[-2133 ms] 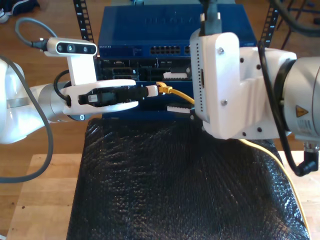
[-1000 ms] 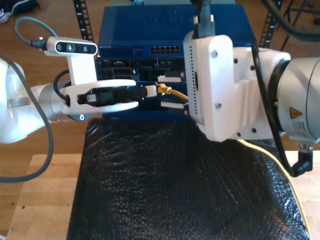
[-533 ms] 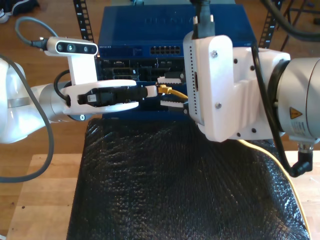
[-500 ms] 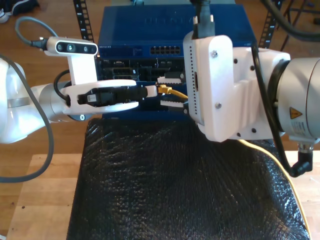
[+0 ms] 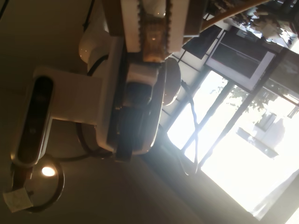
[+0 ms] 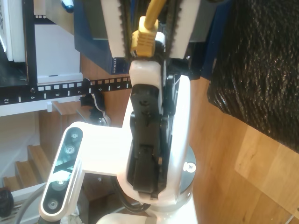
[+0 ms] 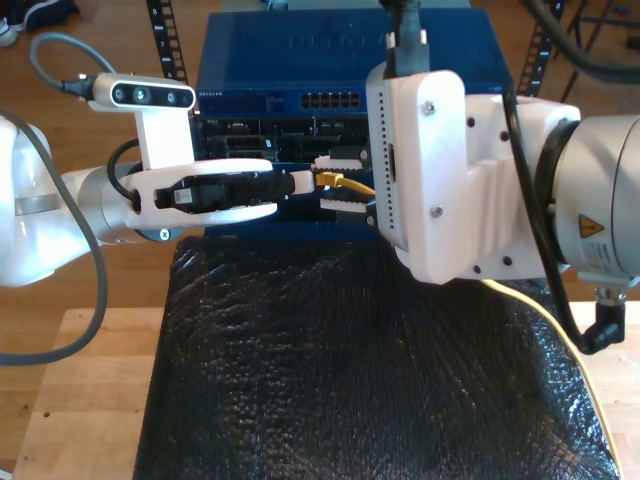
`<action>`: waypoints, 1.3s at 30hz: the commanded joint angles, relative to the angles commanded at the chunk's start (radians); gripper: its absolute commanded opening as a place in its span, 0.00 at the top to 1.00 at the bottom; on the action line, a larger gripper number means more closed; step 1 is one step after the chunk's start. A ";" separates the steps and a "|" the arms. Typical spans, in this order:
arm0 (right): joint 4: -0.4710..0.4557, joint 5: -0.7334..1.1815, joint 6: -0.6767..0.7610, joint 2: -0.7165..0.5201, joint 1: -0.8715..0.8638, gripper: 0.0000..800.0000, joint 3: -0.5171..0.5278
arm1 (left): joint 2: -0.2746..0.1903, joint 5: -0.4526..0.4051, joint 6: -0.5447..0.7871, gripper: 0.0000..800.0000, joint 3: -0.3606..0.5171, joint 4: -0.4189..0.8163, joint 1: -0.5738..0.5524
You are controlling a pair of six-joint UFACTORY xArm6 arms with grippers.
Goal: Grab the cable and plug it in
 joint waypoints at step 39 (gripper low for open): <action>0.000 -0.037 0.008 0.002 0.000 0.79 0.011 | 0.000 0.008 0.000 0.99 -0.003 0.000 0.000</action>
